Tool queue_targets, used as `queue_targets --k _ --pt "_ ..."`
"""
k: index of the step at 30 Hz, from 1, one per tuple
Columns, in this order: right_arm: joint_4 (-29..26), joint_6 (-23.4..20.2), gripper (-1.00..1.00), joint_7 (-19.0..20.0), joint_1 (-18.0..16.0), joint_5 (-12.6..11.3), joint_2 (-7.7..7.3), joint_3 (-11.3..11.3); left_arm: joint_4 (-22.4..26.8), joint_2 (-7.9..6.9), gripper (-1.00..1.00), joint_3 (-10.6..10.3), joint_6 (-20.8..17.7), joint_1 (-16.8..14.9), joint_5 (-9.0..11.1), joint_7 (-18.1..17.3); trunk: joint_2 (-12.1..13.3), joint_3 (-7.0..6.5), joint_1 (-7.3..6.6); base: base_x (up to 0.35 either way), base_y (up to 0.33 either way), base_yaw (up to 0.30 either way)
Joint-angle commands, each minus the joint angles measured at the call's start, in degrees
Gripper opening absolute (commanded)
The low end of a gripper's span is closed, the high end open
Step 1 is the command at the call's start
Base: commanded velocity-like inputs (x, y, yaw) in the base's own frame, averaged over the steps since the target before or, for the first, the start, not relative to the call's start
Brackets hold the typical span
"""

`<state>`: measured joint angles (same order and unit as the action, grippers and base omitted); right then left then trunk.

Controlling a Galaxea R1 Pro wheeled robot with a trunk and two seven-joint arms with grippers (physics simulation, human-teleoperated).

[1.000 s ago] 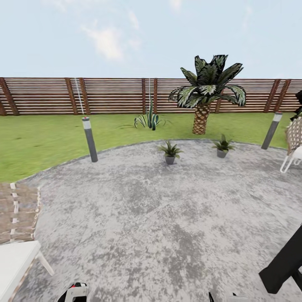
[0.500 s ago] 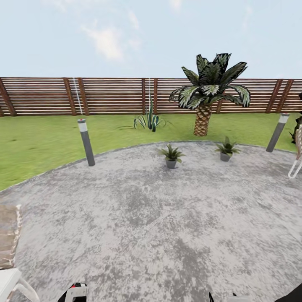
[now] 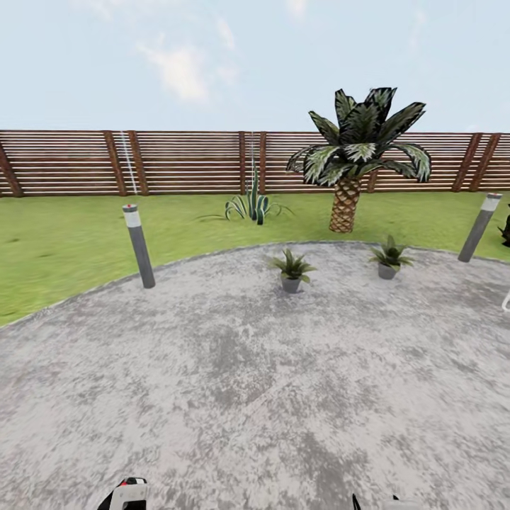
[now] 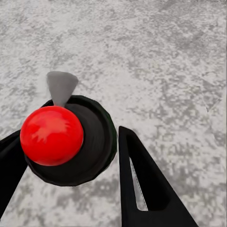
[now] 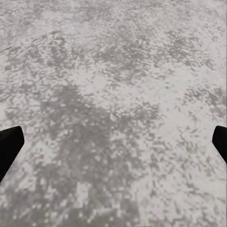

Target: Pick up the pesticide atomizer in the garden and spray insectifuge to fully cover both potted plants in the garden.

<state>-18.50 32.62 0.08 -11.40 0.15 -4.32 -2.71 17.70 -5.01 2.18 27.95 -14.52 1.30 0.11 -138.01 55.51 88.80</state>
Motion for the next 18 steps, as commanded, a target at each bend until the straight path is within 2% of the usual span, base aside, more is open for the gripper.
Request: queue_targets --k 1,18 --pt "0.04 0.17 1.00 0.01 -0.03 0.03 0.01 -0.11 -0.04 0.00 -1.00 0.02 0.18 -0.03 0.11 0.06 -0.02 0.05 0.02 0.338 0.000 0.000" --pt "0.04 0.17 1.00 0.01 -0.03 0.11 0.03 -0.11 -0.04 0.00 -1.00 0.02 0.18 -0.05 0.11 0.06 -0.02 0.05 0.02 0.338 0.000 0.000"
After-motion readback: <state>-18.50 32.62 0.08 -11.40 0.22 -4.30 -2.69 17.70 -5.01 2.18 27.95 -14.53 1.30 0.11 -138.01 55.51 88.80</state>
